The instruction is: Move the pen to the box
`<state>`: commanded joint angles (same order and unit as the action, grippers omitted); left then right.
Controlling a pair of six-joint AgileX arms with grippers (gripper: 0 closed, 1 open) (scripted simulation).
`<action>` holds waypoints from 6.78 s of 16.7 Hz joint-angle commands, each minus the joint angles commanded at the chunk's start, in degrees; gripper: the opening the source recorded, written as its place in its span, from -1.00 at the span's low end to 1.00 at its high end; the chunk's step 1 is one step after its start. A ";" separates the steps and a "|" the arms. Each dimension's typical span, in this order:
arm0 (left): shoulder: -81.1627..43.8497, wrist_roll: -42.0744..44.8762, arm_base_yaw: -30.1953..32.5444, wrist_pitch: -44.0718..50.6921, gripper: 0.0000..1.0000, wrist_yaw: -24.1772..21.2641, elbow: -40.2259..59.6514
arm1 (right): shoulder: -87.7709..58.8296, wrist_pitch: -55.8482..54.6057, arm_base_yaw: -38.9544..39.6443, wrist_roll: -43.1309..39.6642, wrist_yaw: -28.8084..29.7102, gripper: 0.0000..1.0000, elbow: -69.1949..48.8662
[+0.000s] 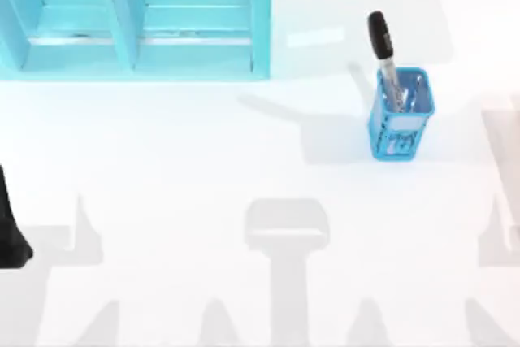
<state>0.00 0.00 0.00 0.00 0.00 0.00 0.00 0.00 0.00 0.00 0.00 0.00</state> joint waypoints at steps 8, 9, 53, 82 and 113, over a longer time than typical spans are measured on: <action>0.00 0.00 0.00 0.00 1.00 0.00 0.00 | -12.82 1.15 0.18 -3.45 -6.61 1.00 -8.30; 0.00 0.00 0.00 0.00 1.00 0.00 0.00 | -17.07 1.39 0.13 -4.40 -8.44 1.00 -10.82; 0.00 0.00 0.00 0.00 1.00 0.00 0.00 | -118.21 -10.96 9.98 -13.49 -34.96 0.40 -66.43; 0.00 0.00 0.00 0.00 1.00 0.00 0.00 | -114.24 21.10 -2.39 -27.09 -44.86 -1.00 -82.89; 0.00 0.00 0.00 0.00 1.00 0.00 0.00 | -81.77 67.82 -24.63 -37.45 -13.93 -1.00 -85.94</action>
<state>0.00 0.00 0.00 0.00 0.00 0.00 -81.77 67.82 -24.63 -37.45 -13.93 -85.94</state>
